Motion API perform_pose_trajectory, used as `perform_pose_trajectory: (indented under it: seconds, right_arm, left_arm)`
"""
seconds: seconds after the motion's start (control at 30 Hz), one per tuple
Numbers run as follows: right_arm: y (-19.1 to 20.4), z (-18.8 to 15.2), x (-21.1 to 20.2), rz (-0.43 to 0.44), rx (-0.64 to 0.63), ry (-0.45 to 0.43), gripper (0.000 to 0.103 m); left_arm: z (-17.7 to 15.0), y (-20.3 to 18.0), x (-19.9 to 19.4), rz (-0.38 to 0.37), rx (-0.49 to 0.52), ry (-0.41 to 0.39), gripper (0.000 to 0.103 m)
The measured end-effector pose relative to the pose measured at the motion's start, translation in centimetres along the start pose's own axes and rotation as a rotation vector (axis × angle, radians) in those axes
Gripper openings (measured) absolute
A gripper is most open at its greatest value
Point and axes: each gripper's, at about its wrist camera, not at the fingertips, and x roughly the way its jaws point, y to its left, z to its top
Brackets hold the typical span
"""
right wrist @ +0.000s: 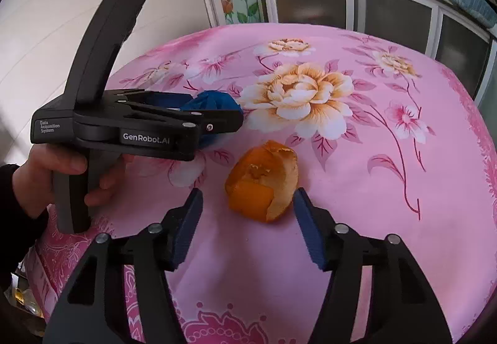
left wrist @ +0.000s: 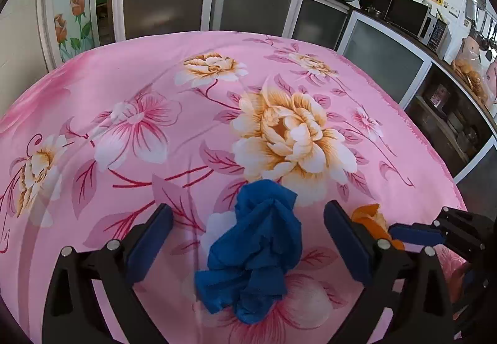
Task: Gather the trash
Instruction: 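Grasp the blue glove with the left tool while the right tool grasps the orange peel, then carry the glove and orange peel over the bin and open both tools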
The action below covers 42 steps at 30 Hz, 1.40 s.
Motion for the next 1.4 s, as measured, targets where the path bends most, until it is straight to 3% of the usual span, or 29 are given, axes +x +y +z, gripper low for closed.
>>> perform_pose_trajectory:
  seconds: [0.2,0.27,0.37,0.6,0.93,1.17,1.4]
  right_arm:
    - [-0.3,0.1,0.1,-0.006,0.017,0.010,0.027]
    - [-0.4,0.1,0.0,-0.005,0.021,0.009,0.024]
    - [-0.3,0.1,-0.1,-0.015,0.016,0.006,0.019]
    - [-0.3,0.2,-1.5,0.007,0.034,-0.008,0.014]
    - [1.6,-0.5,-8.7,-0.026,0.004,-0.083,0.012]
    - [2.8,-3.9,-14.6,-0.063,-0.005,-0.109,0.012]
    - [2.8,-9.9,-21.9,-0.098,0.055,-0.149,0.012]
  left_arm:
    - [0.3,0.2,0.3,0.022,-0.013,0.000,0.049]
    - [0.3,0.6,0.2,0.016,-0.029,-0.002,0.025]
    - [0.2,0.9,0.1,0.011,-0.038,-0.011,0.014]
    - [0.4,0.4,-1.2,-0.008,-0.024,-0.042,0.009]
    - [-0.4,0.1,-7.6,-0.038,-0.047,-0.111,0.009]
    - [-2.7,-1.2,-12.5,-0.095,-0.061,-0.139,0.009]
    - [-7.0,-3.6,-16.5,-0.179,-0.064,-0.138,0.009]
